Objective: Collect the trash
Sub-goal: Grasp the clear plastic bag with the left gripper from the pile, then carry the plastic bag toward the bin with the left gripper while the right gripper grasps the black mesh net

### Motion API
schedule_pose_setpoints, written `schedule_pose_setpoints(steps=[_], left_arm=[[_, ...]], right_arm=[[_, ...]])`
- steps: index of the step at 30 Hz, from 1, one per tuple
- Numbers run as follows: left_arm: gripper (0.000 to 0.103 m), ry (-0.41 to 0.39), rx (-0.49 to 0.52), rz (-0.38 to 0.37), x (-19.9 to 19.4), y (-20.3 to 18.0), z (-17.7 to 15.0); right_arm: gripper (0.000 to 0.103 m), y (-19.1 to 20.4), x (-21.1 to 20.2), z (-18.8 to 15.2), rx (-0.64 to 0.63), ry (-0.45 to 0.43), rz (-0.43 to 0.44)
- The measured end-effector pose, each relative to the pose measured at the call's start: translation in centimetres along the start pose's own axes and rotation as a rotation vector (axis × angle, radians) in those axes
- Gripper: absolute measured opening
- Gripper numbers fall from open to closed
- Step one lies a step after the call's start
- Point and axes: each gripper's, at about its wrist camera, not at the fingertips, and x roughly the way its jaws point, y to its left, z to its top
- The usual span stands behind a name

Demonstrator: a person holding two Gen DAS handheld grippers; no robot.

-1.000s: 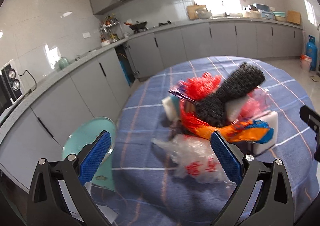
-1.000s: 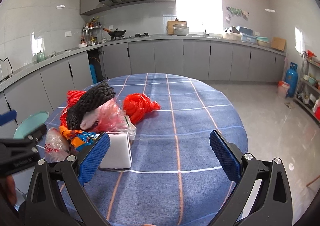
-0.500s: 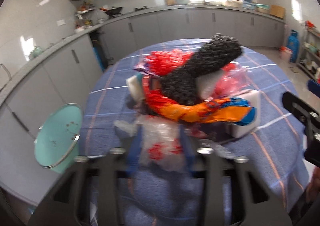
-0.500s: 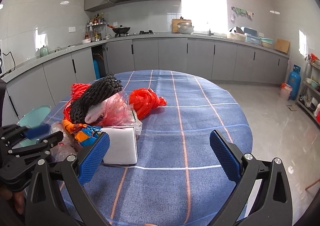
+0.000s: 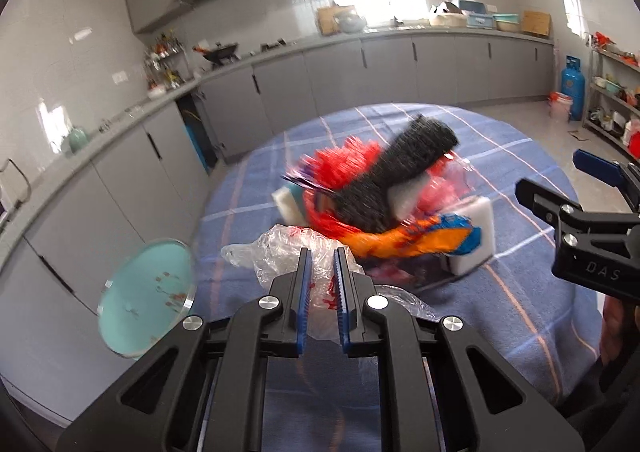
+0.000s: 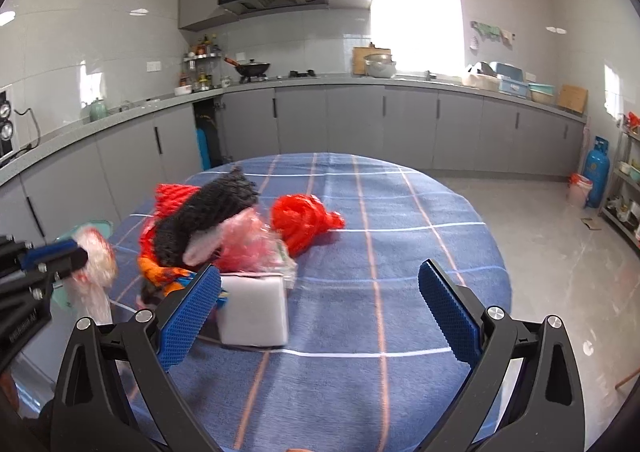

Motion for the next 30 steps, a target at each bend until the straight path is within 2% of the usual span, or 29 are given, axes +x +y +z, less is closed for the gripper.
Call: schedule_pose_setpoints(steps=[3, 11, 18, 21, 22, 23, 24, 25, 26, 30], left_arm=[[0.012, -0.026, -0.003, 0.065, -0.5, 1.5, 0.3], [0.012, -0.045, -0.042, 0.222, 1.0, 5.8, 0.9], [0.012, -0.056, -0.058, 0.252, 1.2, 7.5, 1.7], [0.012, -0.061, -0.061, 0.259, 1.1, 8.0, 1.8], [0.012, -0.063, -0.063, 0.262, 1.1, 8.2, 1.9], [0.012, -0.063, -0.067, 0.266, 1.1, 8.4, 1.9], [0.012, -0.064, -0.072, 0.269, 1.1, 8.6, 1.9], [0.012, -0.065, -0.076, 0.273, 1.1, 8.8, 1.8], [0.012, -0.067, -0.082, 0.279, 1.0, 9.1, 1.9], [0.012, -0.077, -0.099, 0.297, 0.4, 10.1, 1.9]], right_arm=[[0.092, 1.1, 0.2, 0.4, -0.018, 0.003, 0.045], [0.086, 3.3, 2.5, 2.7, -0.046, -0.009, 0.094], [0.085, 4.5, 4.7, 5.0, -0.018, 0.005, 0.133], [0.062, 4.7, 5.6, 5.1, -0.004, 0.046, 0.154], [0.046, 5.0, 6.0, 5.1, -0.004, 0.065, 0.166], [0.034, 5.1, 6.1, 5.0, -0.005, 0.075, 0.172], [0.029, 5.1, 6.1, 5.0, -0.007, 0.076, 0.174], [0.020, 5.2, 6.0, 5.0, -0.007, 0.073, 0.183], [0.014, 5.2, 5.9, 5.0, -0.006, 0.070, 0.187], [0.010, 5.6, 4.9, 5.8, -0.017, 0.031, 0.207]])
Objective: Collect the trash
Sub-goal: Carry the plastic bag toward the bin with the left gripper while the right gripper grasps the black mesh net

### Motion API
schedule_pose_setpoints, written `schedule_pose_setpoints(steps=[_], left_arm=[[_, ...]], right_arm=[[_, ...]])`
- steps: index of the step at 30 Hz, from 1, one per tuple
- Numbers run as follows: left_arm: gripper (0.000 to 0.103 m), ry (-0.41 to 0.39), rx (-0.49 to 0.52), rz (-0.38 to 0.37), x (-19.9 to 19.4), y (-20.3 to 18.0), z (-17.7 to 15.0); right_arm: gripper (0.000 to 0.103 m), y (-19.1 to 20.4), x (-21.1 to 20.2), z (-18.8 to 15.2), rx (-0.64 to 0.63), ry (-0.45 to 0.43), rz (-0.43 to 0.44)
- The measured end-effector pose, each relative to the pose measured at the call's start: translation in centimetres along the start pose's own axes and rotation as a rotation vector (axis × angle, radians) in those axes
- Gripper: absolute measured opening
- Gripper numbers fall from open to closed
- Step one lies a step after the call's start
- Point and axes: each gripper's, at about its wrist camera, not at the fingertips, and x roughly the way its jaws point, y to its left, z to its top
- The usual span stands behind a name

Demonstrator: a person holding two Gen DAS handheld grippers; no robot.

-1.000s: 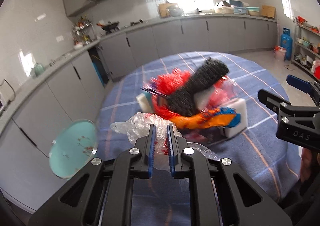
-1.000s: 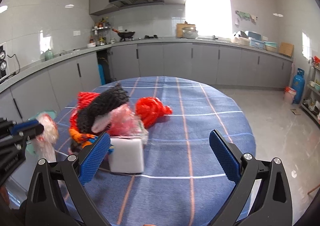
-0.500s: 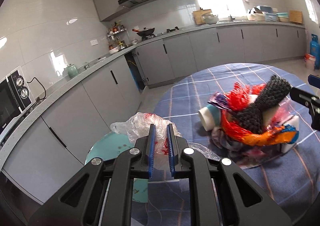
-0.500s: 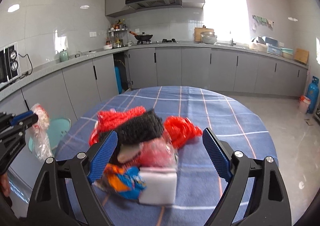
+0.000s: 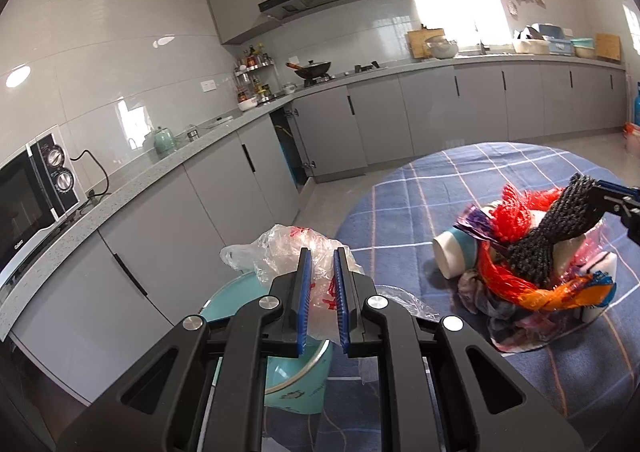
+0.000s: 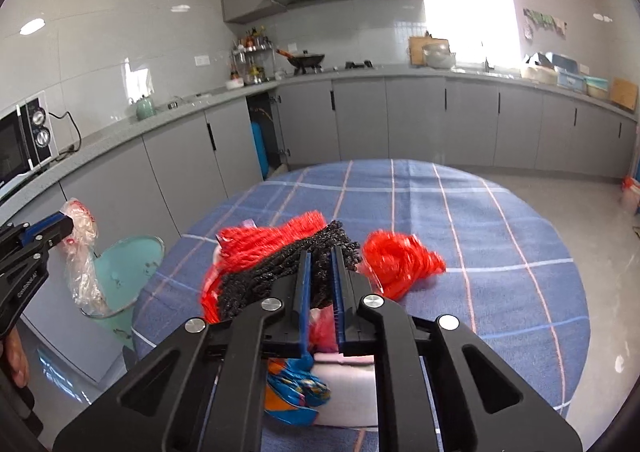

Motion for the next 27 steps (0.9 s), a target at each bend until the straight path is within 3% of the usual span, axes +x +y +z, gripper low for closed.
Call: schedule_pose_setpoints(steps=[9, 27], left_arm=[[0.012, -0.032, -0.041, 0.013, -1.3, 2.4, 0.7], [0.012, -0.044, -0.103, 0.142, -0.4, 8.9, 0.5]], right_arm=[[0.009, 2.2, -1.8, 2.0, -0.046, -0.087, 0.049], [0.009, 10.7, 4.0, 5.6, -0.142, -0.098, 0.209]])
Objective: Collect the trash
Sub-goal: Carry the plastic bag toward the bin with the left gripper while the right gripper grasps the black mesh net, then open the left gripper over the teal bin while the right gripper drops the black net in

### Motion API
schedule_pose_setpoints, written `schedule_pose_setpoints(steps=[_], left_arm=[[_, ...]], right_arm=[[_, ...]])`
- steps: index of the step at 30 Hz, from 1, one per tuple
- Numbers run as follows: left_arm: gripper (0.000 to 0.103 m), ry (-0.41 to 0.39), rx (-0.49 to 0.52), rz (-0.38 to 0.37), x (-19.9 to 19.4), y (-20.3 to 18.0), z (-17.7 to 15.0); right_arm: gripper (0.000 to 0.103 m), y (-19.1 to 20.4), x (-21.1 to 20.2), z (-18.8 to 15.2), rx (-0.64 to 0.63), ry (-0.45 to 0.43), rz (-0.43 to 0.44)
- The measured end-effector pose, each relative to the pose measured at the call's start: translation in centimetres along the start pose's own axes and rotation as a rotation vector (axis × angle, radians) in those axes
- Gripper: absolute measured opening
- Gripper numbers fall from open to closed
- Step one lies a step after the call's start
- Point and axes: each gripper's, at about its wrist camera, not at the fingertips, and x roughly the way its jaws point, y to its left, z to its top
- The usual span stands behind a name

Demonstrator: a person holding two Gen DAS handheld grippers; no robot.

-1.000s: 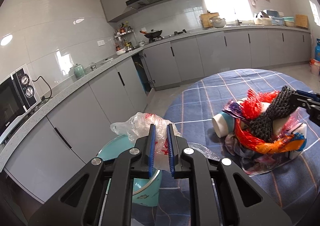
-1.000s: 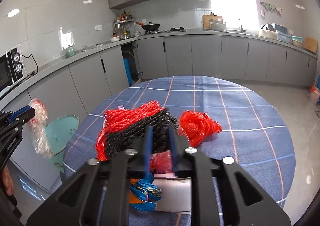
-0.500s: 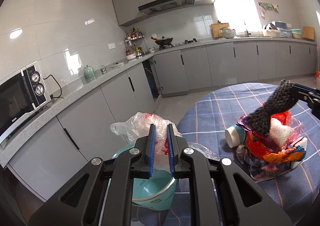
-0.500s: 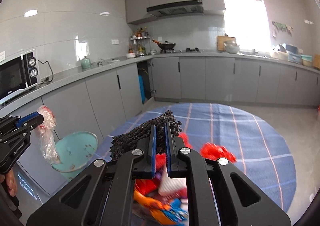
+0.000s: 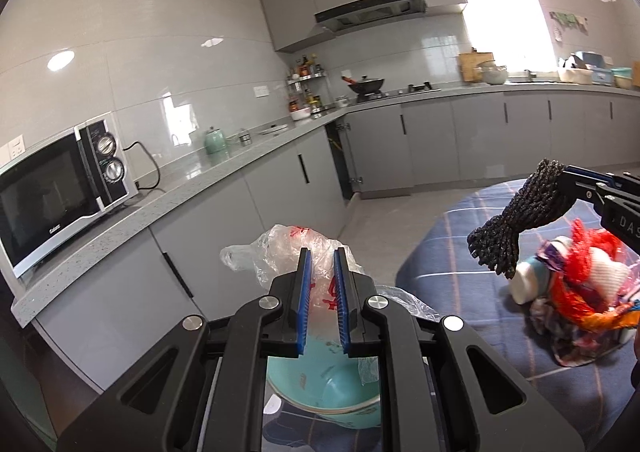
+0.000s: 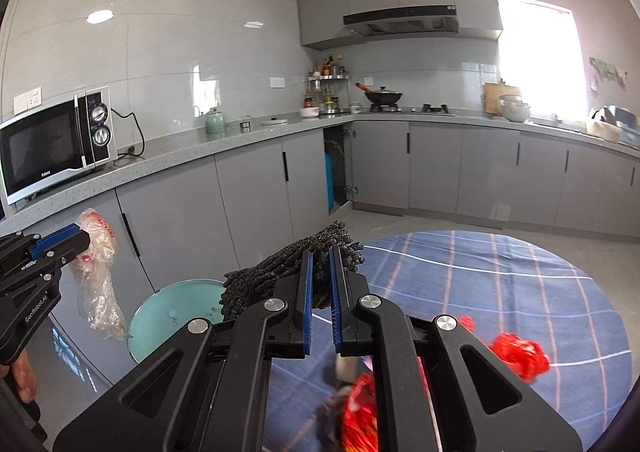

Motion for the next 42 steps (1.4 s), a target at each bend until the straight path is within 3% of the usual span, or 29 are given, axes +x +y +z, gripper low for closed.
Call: schedule_pose_setpoints(steps=[25, 42], left_arm=[[0.013, 0.071, -0.035, 0.146, 5.5, 6.1, -1.8], [0.013, 0.102, -0.046, 0.153, 7.0, 6.6, -2.2]], right_arm=[[0.009, 8.6, 7.3, 0.6, -0.088, 0.050, 0.133], [0.009, 10.2, 9.8, 0.0, -0.113, 0.085, 0.157]])
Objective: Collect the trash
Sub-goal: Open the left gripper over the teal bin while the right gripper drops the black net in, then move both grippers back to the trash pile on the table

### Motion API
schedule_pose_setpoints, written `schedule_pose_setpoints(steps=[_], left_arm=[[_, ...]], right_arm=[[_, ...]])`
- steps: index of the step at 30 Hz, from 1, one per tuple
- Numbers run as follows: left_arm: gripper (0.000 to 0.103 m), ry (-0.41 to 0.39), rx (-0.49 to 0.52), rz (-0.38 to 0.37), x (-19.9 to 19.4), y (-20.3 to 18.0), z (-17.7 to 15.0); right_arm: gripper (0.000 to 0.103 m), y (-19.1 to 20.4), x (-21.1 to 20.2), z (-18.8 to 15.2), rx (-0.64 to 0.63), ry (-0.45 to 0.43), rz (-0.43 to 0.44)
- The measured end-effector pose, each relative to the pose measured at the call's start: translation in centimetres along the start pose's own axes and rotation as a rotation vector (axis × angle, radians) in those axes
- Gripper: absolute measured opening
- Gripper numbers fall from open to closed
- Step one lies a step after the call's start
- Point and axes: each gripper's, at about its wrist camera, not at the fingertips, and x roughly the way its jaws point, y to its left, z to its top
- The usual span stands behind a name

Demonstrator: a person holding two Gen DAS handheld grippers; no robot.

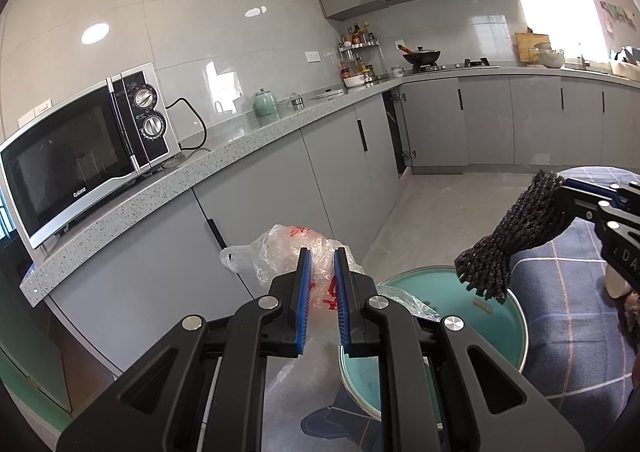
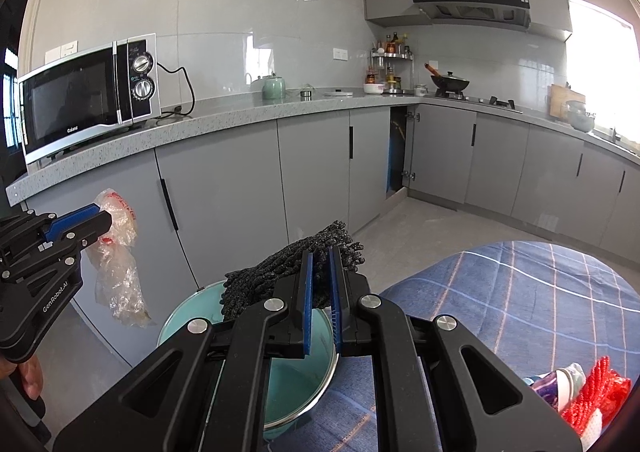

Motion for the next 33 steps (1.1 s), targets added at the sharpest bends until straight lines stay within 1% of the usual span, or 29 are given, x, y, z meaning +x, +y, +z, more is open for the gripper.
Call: schedule_pose_setpoints(steps=[5, 8, 13, 14, 15, 17, 18, 19, 20, 22, 24, 26, 31, 33], left_arm=[[0.013, 0.004, 0.007, -0.015, 0.1, -0.4, -0.2], [0.016, 0.008, 0.009, -0.023, 0.3, -0.4, -0.3], [0.016, 0.014, 0.016, -0.035, 0.6, -0.7, -0.5], [0.017, 0.017, 0.017, -0.037, 0.7, -0.8, -0.5], [0.023, 0.019, 0.018, -0.038, 0.8, -0.9, -0.6], [0.031, 0.021, 0.022, -0.038, 1.0, -0.9, -0.7], [0.040, 0.022, 0.024, -0.035, 1.0, -0.9, -0.8], [0.046, 0.019, 0.023, -0.028, 1.0, -0.8, -0.9], [0.049, 0.017, 0.021, -0.028, 1.0, -0.8, -0.9], [0.049, 0.019, 0.021, -0.025, 1.1, -0.8, -0.9], [0.058, 0.019, 0.015, -0.018, 1.1, -0.7, -1.0], [0.059, 0.020, 0.012, -0.018, 1.2, -0.6, -1.1], [0.061, 0.019, 0.008, -0.014, 0.9, -0.4, -0.9], [0.067, 0.015, 0.003, -0.012, 0.7, -0.4, -0.9]], right_arm=[[0.009, 0.0, 0.7, -0.2, -0.005, 0.015, 0.000], [0.009, 0.1, 0.8, -0.3, -0.008, 0.019, 0.003], [0.009, 0.4, 1.3, -0.6, -0.016, 0.035, 0.013], [0.010, 0.5, 1.5, -0.7, -0.019, 0.038, 0.014], [0.010, 0.5, 1.6, -0.8, -0.022, 0.040, 0.012], [0.011, 0.7, 2.2, -1.0, -0.027, 0.058, 0.020], [0.012, 0.7, 2.4, -1.1, -0.027, 0.061, 0.018], [0.014, 0.6, 2.5, -1.2, -0.025, 0.063, 0.014], [0.016, 0.5, 2.6, -1.3, -0.019, 0.071, 0.020], [0.018, 0.5, 2.9, -1.5, -0.021, 0.085, 0.019], [0.025, 0.4, 2.9, -1.7, -0.016, 0.090, 0.019], [0.036, 0.3, 3.0, -1.7, -0.009, 0.097, 0.032], [0.037, 0.2, 2.2, -1.7, 0.000, 0.096, 0.021], [0.039, 0.0, 1.5, -1.6, 0.007, 0.092, 0.008]])
